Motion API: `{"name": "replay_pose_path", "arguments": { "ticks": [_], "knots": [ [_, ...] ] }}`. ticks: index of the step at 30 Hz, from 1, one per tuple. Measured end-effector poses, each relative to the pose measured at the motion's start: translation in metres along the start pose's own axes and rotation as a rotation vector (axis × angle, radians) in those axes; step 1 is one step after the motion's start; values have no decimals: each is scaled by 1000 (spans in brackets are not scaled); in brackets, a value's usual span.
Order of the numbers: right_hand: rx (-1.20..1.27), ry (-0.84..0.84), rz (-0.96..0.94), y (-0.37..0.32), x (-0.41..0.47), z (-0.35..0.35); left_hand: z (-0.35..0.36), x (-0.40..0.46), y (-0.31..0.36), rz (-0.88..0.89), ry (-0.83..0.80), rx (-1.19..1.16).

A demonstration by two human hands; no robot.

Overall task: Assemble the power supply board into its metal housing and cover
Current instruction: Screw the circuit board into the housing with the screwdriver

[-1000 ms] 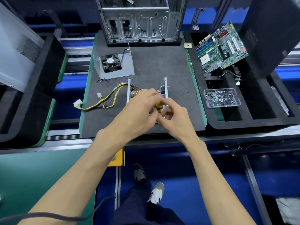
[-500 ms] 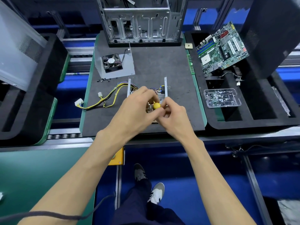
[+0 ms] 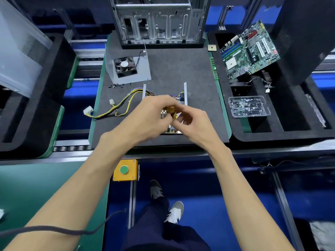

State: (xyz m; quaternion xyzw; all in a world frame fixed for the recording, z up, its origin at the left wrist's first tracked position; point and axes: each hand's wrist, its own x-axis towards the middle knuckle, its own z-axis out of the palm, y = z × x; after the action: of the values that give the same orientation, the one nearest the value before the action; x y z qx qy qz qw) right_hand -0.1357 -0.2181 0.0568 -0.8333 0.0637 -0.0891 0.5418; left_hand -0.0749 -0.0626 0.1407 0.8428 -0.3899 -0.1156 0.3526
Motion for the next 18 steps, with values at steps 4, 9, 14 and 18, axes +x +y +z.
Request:
{"name": "replay_pose_path", "arguments": {
  "ticks": [4,9,14,18],
  "knots": [
    [12,35,37,-3,4,0,4,5,-3,-80,137,53],
    [4,-15,11,-3,6,-5,-3,10,-2,-4,-15,62],
    [22,-3,62,1,8,-3,-2,11,-3,-95,98,72],
    [16,-45,29,0,6,-4,-8,11,-2,-5,-54,52]
  ]
}}
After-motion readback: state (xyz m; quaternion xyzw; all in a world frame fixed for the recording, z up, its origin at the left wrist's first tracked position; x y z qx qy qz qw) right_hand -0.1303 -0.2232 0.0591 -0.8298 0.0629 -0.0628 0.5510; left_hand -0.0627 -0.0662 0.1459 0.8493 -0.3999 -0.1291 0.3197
